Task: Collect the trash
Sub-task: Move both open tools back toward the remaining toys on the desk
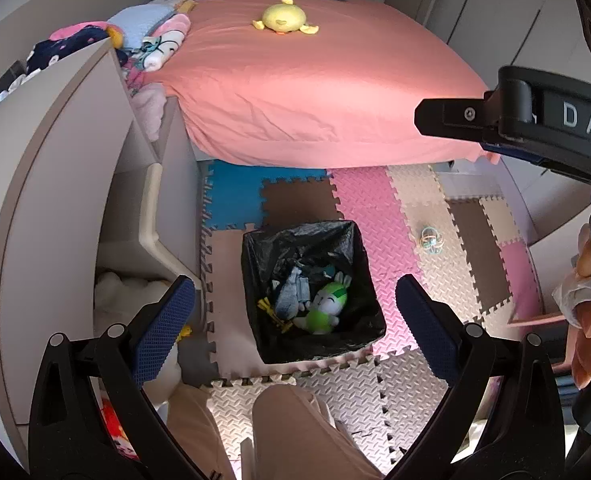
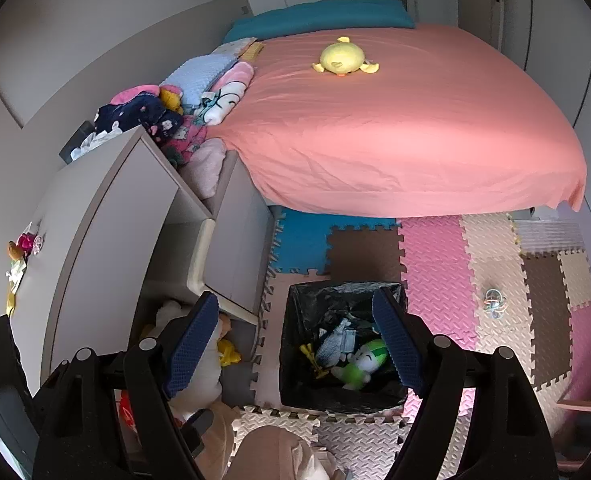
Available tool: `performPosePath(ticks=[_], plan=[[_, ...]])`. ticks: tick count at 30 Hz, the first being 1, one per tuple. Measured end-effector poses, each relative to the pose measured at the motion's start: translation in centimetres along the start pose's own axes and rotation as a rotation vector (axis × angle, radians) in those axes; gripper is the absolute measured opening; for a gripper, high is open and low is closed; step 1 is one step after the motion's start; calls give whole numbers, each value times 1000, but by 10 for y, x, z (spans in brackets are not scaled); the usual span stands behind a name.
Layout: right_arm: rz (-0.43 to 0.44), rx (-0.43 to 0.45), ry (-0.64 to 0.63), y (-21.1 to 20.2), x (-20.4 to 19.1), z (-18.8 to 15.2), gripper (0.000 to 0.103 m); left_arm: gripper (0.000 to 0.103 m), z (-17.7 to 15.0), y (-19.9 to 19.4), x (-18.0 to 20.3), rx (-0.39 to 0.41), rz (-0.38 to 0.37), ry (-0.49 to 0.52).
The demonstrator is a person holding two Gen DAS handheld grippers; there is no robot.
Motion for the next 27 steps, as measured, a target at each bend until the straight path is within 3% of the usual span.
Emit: performPosePath(ticks=[13,27], plan=[[62,22,-103,-3,-75,25,80,97,13,-36,-53,78,48,-61],[199,44,-333,4,-233,49,80,97,7,-120,-219,193,246,-298]])
Point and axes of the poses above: each gripper's, at about its wrist camera, not at the fingertips, and y roughly the way its jaws point, x to its right, z to its top, the point moved 4 cm from there along y, roughly the way its jaws point, and after that the axes turned 7 degrees about -y, right-handed, at the moved point
